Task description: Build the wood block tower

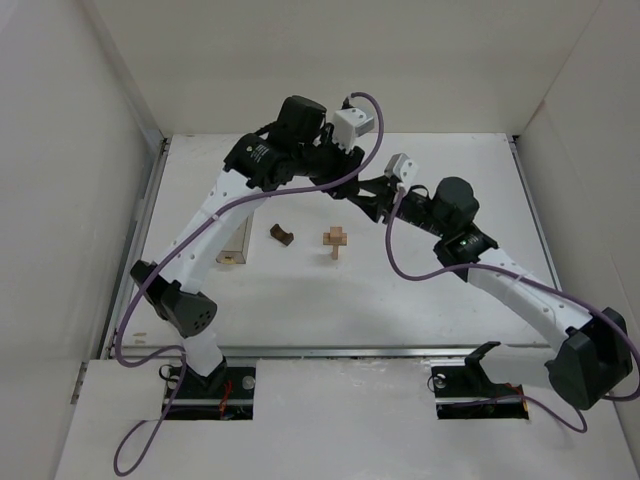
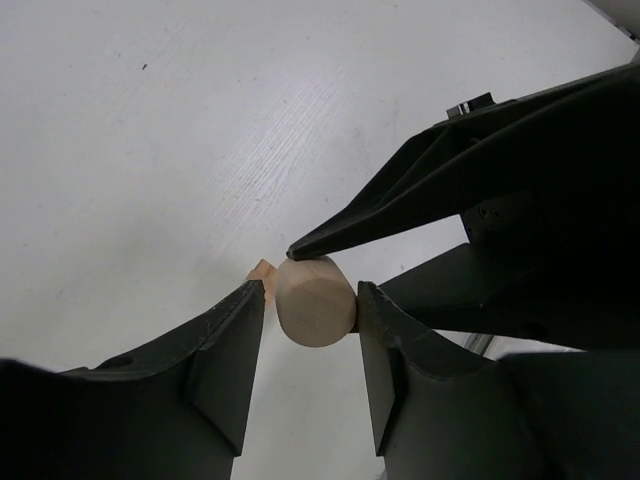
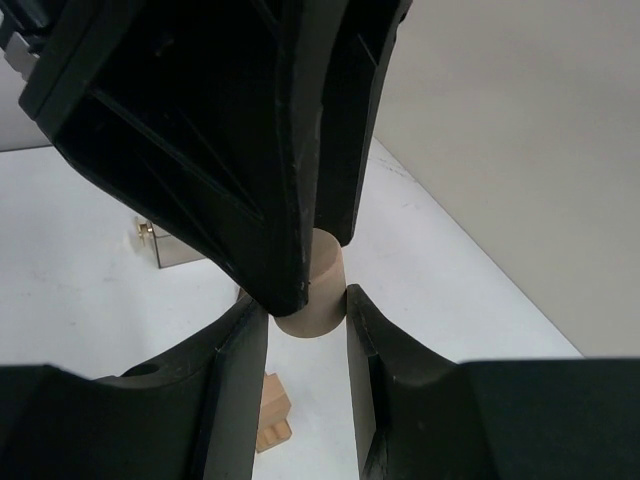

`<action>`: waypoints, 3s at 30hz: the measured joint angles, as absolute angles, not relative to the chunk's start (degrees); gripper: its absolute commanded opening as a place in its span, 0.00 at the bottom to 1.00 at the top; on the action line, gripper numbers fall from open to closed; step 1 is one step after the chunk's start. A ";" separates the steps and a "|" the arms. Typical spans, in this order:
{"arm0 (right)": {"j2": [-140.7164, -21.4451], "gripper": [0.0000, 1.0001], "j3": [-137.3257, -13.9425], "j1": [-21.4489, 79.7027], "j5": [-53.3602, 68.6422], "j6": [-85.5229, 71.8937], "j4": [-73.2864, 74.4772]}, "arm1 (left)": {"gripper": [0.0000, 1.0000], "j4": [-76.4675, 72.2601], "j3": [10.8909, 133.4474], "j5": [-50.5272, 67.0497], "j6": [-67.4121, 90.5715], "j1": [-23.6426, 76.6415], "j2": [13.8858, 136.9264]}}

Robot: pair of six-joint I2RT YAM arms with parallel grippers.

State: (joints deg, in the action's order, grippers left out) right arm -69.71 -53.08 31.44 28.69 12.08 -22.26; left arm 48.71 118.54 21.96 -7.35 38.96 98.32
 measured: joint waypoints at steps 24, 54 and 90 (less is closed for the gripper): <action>-73.21 1.00 -56.51 32.42 25.58 11.68 -17.69 | 0.00 50.39 120.01 14.41 -6.46 41.28 101.06; -53.08 1.00 -41.39 32.21 19.68 20.21 2.02 | 0.00 44.40 98.67 12.64 -8.25 40.07 106.48; -51.07 1.00 -41.19 31.83 17.78 20.82 2.61 | 0.00 33.26 89.34 12.64 -8.32 40.03 100.53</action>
State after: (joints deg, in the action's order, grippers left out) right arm -51.07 -41.19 31.83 17.78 20.82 2.61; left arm 33.26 89.34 12.64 -8.32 40.03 100.53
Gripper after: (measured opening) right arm 0.998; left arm 0.305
